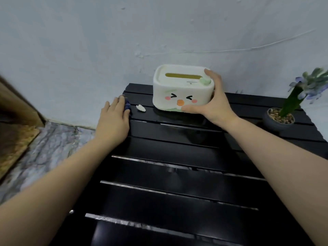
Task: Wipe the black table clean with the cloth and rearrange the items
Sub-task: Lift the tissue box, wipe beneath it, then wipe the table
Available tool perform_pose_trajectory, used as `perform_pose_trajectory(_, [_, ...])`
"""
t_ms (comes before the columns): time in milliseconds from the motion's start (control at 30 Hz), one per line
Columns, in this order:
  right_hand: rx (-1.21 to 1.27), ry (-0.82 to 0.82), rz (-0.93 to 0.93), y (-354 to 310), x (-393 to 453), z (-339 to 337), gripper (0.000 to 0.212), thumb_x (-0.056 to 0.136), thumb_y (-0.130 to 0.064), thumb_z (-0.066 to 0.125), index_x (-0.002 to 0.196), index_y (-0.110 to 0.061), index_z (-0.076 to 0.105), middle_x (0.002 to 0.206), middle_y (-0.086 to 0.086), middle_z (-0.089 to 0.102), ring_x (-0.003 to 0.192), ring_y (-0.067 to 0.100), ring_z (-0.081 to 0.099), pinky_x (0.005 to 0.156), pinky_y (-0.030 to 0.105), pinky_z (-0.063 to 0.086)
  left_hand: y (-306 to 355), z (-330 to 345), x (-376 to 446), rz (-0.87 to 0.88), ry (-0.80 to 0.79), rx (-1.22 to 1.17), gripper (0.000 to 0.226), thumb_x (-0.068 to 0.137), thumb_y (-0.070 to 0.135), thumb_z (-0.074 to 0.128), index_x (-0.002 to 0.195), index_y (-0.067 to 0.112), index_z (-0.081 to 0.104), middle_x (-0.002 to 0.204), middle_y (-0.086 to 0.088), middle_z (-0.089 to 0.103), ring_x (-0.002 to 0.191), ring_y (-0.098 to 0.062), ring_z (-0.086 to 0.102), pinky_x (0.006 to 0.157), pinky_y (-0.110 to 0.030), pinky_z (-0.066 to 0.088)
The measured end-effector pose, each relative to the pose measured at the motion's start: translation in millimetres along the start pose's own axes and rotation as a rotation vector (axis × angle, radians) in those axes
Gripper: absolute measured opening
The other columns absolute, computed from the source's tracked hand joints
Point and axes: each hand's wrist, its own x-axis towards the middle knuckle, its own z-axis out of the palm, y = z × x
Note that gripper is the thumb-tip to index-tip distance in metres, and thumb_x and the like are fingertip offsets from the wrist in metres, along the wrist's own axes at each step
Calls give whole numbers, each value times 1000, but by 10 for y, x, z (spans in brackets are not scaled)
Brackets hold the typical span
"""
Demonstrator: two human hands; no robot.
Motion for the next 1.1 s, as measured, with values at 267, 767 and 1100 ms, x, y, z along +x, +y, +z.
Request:
perform_pose_trajectory(267, [73, 168, -85, -135, -45, -83, 92, 51, -33, 100, 128, -31, 49, 130, -3, 59, 120, 18, 61, 96, 40, 57, 176, 146, 140, 103, -72, -37, 44, 105, 20, 39, 149, 14, 41, 156, -5, 40, 144, -33, 32, 118, -40, 25])
perform_pose_trajectory(767, [72, 155, -194, -867, -161, -301, 91, 53, -31, 101, 127, -23, 50, 131, 7, 59, 119, 20, 61, 93, 36, 59, 1509, 305, -592, 688, -400, -426, 38, 103, 14, 47, 141, 12, 54, 141, -2, 59, 127, -15, 55, 112, -24, 38])
perform_pose_trajectory(1100, [70, 200, -180, -905, -151, -491, 89, 53, -33, 101, 126, -27, 51, 132, 4, 59, 117, 21, 62, 93, 36, 59, 623, -27, 247, 85, 42, -635, 34, 104, 12, 42, 133, 13, 60, 122, 7, 65, 105, -5, 63, 95, -11, 45])
